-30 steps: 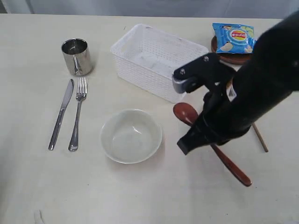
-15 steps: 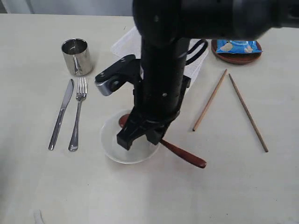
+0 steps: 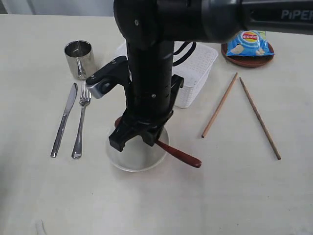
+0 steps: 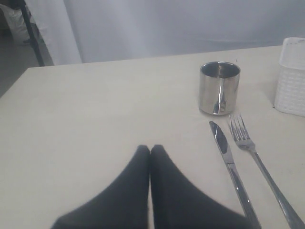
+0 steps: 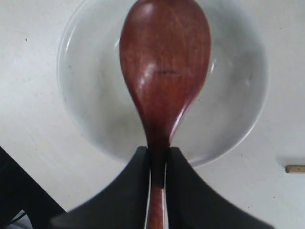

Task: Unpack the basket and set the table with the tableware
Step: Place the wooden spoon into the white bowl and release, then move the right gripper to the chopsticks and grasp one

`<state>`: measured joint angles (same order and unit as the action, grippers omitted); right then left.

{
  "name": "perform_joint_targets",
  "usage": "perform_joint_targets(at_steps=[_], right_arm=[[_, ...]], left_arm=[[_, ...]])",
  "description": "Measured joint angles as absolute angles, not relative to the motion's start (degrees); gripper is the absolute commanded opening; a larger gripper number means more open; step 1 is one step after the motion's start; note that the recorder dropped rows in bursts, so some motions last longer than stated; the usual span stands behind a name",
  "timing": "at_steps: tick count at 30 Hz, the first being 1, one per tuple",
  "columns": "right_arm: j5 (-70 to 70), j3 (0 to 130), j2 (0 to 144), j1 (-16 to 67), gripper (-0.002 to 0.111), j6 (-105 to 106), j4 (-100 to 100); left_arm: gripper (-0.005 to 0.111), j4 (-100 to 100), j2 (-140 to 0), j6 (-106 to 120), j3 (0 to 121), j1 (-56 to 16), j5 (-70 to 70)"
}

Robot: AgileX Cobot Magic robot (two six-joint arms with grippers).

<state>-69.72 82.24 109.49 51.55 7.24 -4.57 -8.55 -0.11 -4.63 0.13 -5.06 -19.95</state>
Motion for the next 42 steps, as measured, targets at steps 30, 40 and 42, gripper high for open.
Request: perform_joint_targets(at_steps=[30,40,42], right_arm=[[-69.8,85.6,107.0,51.6,0.050,4.7,-2.9],[-69.7,82.5,98.3,45.1,0.030,-0.4,7.9],[-69.7,80.5,97.5,40.2,0.026,-3.0,9.8]], left_arm=[[0.000,-8.6,-0.1,-4.6,0.1,-5.1,-20.0],[0.000,-8.6,-0.1,-4.6,0.1,-5.1,-20.0],[0.000,-8.6,-0.1,-4.6,0.1,-5.1,-20.0]])
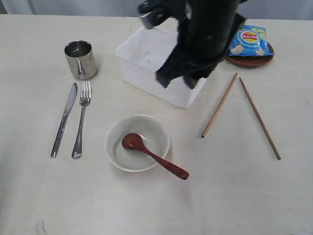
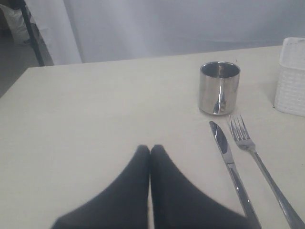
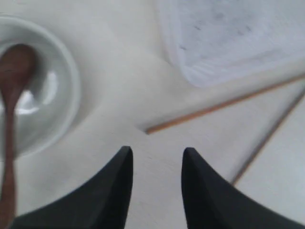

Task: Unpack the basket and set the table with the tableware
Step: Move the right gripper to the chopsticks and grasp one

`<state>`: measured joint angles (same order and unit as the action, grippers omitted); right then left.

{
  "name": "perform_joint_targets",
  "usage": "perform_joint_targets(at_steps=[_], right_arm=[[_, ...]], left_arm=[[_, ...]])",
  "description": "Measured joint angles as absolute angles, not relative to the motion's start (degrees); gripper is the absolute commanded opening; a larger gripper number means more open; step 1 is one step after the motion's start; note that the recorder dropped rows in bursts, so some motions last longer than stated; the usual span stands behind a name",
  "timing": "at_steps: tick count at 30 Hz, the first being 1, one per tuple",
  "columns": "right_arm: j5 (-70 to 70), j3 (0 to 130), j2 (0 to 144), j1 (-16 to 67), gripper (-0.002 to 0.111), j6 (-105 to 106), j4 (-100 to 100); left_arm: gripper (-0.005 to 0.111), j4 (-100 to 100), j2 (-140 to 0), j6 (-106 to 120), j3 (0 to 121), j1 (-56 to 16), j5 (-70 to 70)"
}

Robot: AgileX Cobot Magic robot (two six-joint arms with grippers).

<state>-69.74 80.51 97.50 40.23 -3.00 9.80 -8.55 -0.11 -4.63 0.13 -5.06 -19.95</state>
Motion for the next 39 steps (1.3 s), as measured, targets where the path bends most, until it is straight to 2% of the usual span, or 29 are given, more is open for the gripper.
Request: perform_joint_targets(at_steps=[4,8,11,30,39], right_arm=[[-68.8,75.5,97.3,30.1,0.025,-8.1,11.3],[-59.8,68.8,97.3,20.2,0.025,-11.7,11.1],[-53.0,64.9,97.3,16.3,0.025,-12.3,10.2],[-47.1,62.5,110.1,10.7,0.025,-8.6,9.8],[-45.4,62.5,110.3,7.1,0.025,2.1,-3.6]], left_arm=[[0.000,-8.6,-0.1,-4.6,0.1,-5.1,-20.0],[0.000,-8.6,-0.1,-4.6,0.1,-5.1,-20.0],[0.000,-8.6,-0.1,-4.6,0.1,-5.1,-20.0],[0.000,-8.6,-0.1,-4.6,0.1,-5.1,-20.0],[0.000,-8.6,-0.1,-4.6,0.1,-5.1,-20.0]])
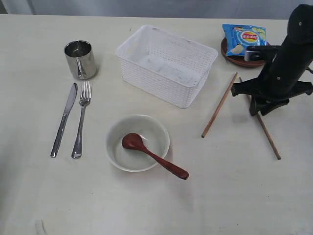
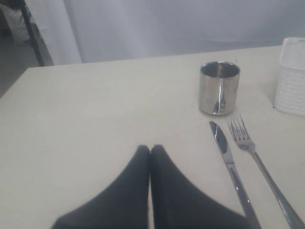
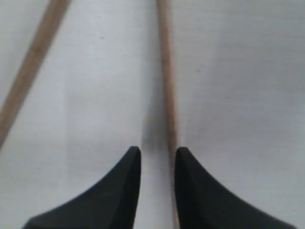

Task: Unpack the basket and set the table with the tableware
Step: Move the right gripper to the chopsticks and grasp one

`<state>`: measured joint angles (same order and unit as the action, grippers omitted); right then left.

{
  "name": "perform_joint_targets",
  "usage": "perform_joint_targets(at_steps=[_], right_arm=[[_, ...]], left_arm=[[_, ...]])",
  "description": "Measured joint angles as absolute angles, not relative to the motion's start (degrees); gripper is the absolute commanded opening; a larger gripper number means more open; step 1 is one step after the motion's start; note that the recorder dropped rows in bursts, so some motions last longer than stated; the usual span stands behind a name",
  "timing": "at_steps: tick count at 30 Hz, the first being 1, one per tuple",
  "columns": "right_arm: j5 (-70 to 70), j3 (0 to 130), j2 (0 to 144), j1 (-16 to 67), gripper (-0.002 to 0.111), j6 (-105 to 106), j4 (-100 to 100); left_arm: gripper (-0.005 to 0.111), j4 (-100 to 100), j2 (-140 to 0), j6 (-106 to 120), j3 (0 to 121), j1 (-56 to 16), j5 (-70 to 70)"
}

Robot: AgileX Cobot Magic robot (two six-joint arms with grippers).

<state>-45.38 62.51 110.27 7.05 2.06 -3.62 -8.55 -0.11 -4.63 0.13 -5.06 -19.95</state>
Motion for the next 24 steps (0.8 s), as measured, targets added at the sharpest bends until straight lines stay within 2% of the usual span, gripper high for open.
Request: perform_joint_targets(at_steps=[24], right_arm=[[-45.5,63.6,109.8,7.1,0.025,4.7,-6.6]], left_arm=[[0.000,-8.6,-0.1,-4.6,0.1,-5.1,-20.0]])
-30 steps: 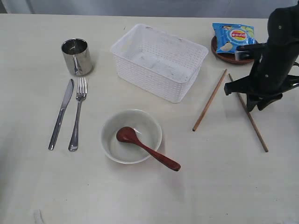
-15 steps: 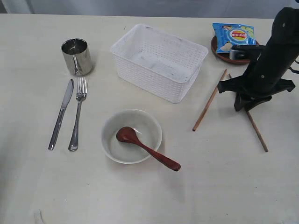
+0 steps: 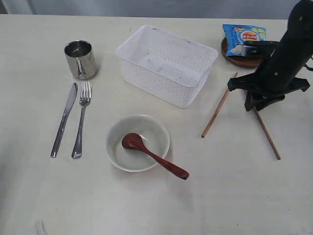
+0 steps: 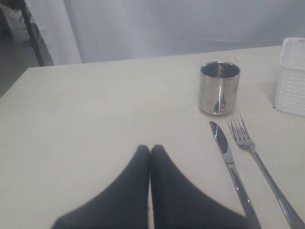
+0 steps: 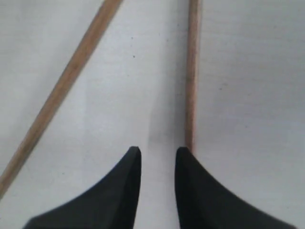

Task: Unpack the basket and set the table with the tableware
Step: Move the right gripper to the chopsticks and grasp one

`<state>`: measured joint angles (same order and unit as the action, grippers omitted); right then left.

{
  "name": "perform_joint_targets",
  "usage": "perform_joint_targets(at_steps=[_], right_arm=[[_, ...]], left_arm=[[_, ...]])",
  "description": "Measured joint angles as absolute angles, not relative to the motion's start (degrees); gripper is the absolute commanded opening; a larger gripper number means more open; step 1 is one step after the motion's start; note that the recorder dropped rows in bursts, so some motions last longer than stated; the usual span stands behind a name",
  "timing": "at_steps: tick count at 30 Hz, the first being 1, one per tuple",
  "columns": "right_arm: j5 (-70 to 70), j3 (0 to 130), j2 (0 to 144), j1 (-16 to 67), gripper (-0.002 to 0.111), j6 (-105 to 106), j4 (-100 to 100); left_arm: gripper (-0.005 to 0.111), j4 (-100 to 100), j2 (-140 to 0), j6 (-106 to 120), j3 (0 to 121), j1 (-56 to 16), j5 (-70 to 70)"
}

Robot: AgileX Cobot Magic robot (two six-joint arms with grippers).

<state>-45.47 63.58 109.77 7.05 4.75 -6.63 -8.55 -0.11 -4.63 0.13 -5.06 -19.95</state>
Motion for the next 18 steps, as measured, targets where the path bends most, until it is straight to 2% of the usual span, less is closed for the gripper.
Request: perform_joint_targets(at_steps=[12,13,14,15,18], right_arm=[[-45.6,64.5,114.5,7.1,0.024,10.1,-3.3],[-45.9,64.6,114.8,7.1,0.018,10.1,-3.3],[-46.0,64.8,114.8,7.1,0.005,10.1,-3.2],[-46.0,64.8,115.0,7.1,0.000,10.1,-2.8],[-46.1,64.8,115.0,7.0,-0.001,10.1,-2.4]], left_arm=[[0.000,-8.6,-0.1,-4.6,0.1,-5.1,-20.0],[0.000,-8.6,-0.1,-4.6,0.1,-5.1,-20.0],[0.000,-8.6,-0.1,-4.6,0.1,-5.1,-20.0],[0.000,-8.6,-0.1,-4.6,0.1,-5.1,-20.0],[0.000,-8.6,-0.1,-4.6,0.1,-5.1,-20.0]])
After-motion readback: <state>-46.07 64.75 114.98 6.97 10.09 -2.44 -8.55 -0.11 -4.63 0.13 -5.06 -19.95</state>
